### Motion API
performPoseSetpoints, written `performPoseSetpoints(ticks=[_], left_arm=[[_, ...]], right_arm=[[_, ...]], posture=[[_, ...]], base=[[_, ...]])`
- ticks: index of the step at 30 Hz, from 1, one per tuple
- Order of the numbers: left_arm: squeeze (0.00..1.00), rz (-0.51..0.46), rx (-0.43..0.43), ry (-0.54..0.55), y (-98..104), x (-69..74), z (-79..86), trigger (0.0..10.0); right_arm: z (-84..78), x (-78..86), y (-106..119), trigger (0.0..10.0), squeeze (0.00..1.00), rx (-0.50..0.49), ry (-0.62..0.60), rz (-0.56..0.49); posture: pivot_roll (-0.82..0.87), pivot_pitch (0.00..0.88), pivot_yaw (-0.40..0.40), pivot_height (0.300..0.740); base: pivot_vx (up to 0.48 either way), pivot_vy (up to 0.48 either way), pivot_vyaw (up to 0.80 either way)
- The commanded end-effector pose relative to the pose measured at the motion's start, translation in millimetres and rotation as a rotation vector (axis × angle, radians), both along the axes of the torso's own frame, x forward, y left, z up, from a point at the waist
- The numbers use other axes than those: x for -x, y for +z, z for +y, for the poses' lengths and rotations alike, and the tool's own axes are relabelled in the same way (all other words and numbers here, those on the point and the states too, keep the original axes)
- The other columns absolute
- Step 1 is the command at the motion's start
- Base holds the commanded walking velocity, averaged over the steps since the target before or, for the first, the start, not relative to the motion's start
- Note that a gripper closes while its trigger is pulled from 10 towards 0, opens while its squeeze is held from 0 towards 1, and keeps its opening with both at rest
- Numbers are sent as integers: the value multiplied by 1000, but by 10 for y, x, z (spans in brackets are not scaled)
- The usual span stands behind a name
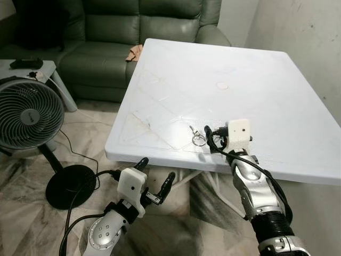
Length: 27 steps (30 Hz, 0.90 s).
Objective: Hang keys on a hook
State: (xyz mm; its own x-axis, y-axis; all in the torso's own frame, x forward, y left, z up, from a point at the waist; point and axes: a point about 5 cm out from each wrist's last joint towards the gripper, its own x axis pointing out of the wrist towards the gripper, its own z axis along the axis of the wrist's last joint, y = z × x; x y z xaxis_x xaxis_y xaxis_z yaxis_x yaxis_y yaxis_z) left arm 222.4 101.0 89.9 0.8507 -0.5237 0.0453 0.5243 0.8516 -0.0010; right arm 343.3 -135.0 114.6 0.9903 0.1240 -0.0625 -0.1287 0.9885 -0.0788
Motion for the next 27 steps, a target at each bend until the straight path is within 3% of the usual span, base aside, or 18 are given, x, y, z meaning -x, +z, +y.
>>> performPoseSetpoints(ticks=[1,9,13,14,15,17,19,20,21,22,24,27], left_arm=[[0,2,-5,-13,29,32,-24,10000],[0,2,-2,-21,61,58,-48,10000],[0,3,1,-22,66,67,-59,10000],[0,5,6,-24,73,63,-69,10000],[0,5,6,-26,77,64,-72,10000],[0,5,7,-26,79,65,-74,10000],[0,5,8,-31,85,74,-79,10000],[0,5,8,-31,85,74,-79,10000],[0,6,9,-33,86,76,-82,10000],[0,8,8,-35,87,80,-84,10000],[0,17,7,-41,96,93,-89,10000],[0,19,5,-42,97,97,-91,10000]], right_arm=[[12,-47,7,10000,0,-12,-21,20],[98,-106,11,10000,0,-18,-25,26],[112,-114,11,9529,0,-23,-29,26],[108,-122,19,7922,0,-22,-36,24],[105,-125,20,7412,0,-22,-40,25],[104,-126,21,7412,0,-22,-43,26],[97,-125,22,5686,0,-19,-48,26],[97,-125,22,5686,0,-19,-48,26],[94,-126,23,4706,0,-19,-51,25],[92,-129,22,4549,0,-19,-54,24],[86,-142,14,39,0,-14,-69,18],[80,-140,3,0,0,-16,-80,21]], posture=[[97,130,-47,740],[99,148,-44,740],[96,150,-43,740],[93,154,-40,740],[92,155,-39,740],[92,155,-39,740],[88,164,-38,740],[88,164,-38,740],[88,164,-38,740],[88,165,-36,740],[87,168,-36,740],[89,170,-35,740]], base=[[0,0,0],[0,0,0],[0,0,0],[0,0,0],[0,0,0],[0,0,0],[0,0,0],[0,0,0],[0,0,0],[0,0,0],[0,0,0],[0,0,0]])
